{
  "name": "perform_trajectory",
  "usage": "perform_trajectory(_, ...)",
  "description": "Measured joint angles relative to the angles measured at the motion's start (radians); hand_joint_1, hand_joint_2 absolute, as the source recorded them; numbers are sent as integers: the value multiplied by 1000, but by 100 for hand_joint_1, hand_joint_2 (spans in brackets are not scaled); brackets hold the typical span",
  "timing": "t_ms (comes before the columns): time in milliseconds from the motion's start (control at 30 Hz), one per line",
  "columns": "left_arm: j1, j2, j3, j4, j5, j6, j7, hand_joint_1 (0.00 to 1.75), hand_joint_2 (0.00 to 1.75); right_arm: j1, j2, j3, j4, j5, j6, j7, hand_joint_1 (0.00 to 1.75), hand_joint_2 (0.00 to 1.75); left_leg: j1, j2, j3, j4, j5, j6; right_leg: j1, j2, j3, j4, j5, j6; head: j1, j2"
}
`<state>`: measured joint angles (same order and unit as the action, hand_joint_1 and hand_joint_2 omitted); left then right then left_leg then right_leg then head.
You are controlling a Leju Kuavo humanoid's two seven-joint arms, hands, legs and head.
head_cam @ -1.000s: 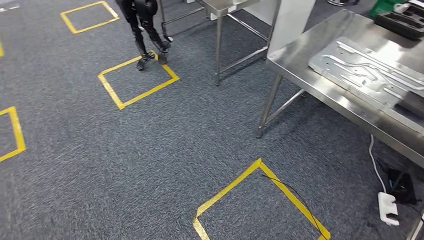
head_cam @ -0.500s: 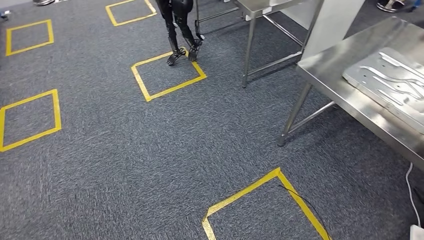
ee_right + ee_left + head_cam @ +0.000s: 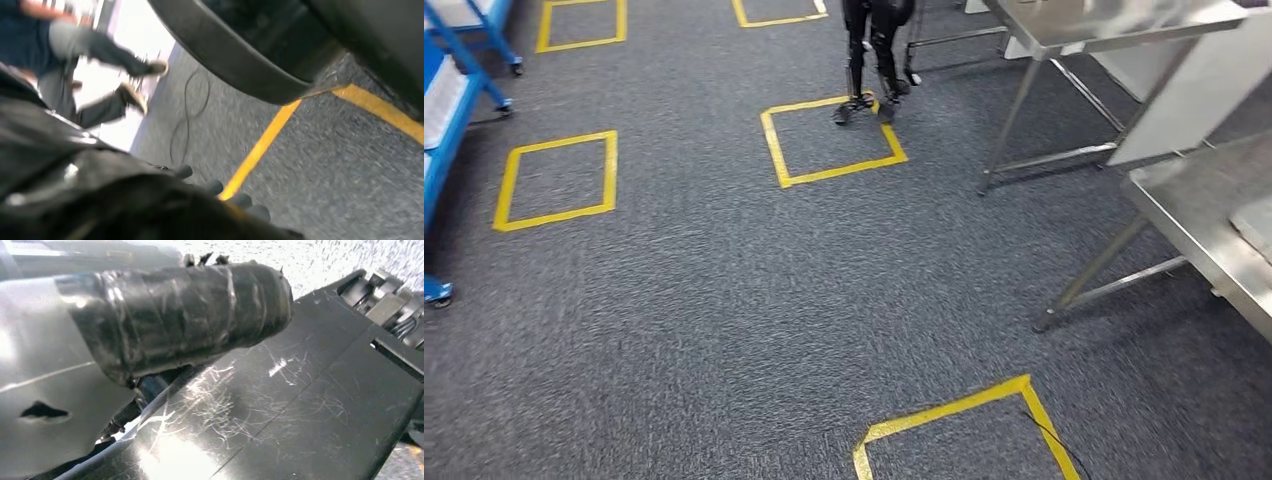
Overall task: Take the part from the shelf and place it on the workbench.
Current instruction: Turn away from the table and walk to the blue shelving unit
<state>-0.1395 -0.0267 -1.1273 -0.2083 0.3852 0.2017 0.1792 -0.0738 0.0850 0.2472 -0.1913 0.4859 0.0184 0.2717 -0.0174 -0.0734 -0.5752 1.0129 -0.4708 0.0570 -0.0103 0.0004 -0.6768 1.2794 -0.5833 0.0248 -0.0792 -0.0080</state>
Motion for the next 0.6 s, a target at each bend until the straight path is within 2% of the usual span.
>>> perform_trajectory(33,1,0,-4,0,0,1,-7,0,0,0,-1,9,0,9,9,-2,0,0,0,-15,5,0,-2,0,2,16,21,-68,50,-6,0,0)
perform_trajectory(67,0,-1,-6,0,1,1,-13,0,0,-1,-2,18,0,21,20,-6,0,0,-2,-28,7,1,-5,-2,2,40,44,-134,86,-13,0,0)
perform_trajectory(100,-1,-1,-7,0,3,-1,-15,0,0,-3,-4,28,0,33,29,-10,0,0,-2,-41,7,3,-7,-5,2,62,65,-191,108,-17,0,0)
perform_trajectory(133,-2,-1,-8,0,8,-6,-13,0,0,-4,-5,39,1,43,33,-15,0,0,0,-53,4,5,-9,-9,3,79,80,-228,117,-19,1,0)
perform_trajectory(167,-4,-1,-8,0,13,-12,-6,0,0,-5,-6,49,1,48,30,-19,0,0,1,-66,0,4,-9,-14,4,81,87,-241,110,-22,2,0)
perform_trajectory(233,-7,3,-8,1,21,-26,8,0,0,-5,-4,62,0,45,12,-28,0,0,2,-84,-4,-1,-9,-26,1,60,99,-257,109,-29,3,0)
perform_trajectory(267,-7,5,-8,1,22,-32,14,0,0,-5,-4,67,0,41,3,-32,0,0,0,-63,-6,7,-16,-34,-3,48,107,-265,109,-33,1,0)
perform_trajectory(300,-8,8,-9,1,20,-35,18,0,0,-6,-3,72,0,37,0,-36,0,0,-1,-32,-15,33,-32,-42,-7,34,115,-273,110,-37,-3,0)
perform_trajectory(367,-12,12,-16,2,11,-34,26,0,0,-6,-2,84,0,28,7,-41,0,0,6,39,-64,137,-83,-60,-8,4,129,-279,104,-42,-9,0)
perform_trajectory(400,-14,13,-20,2,5,-30,28,0,0,-5,-1,92,0,24,17,-43,0,0,11,51,-92,191,-103,-67,-8,-13,134,-279,99,-44,-9,0)
perform_trajectory(433,-16,14,-24,2,2,-28,29,0,0,-4,-2,98,1,20,26,-46,0,0,15,57,-110,223,-107,-72,-8,-30,139,-278,94,-43,-9,0)
perform_trajectory(467,-16,15,-25,2,0,-27,29,0,0,-3,-2,103,1,17,32,-49,0,0,18,62,-111,222,-95,-76,-9,-45,143,-277,89,-41,-10,0)
perform_trajectory(500,-15,15,-27,2,-1,-27,29,0,0,-3,-3,108,1,16,34,-53,0,0,20,67,-94,186,-66,-78,-10,-59,149,-275,83,-39,-10,0)
perform_trajectory(533,-12,16,-30,2,0,-25,27,0,0,-4,-3,112,1,14,32,-59,0,0,22,80,-67,128,-32,-78,-11,-71,155,-274,77,-36,-10,0)
perform_trajectory(600,-5,18,-35,2,1,-19,22,0,0,-4,-3,117,1,11,21,-69,0,0,15,117,-18,29,5,-71,-7,-90,165,-272,66,-26,-10,0)
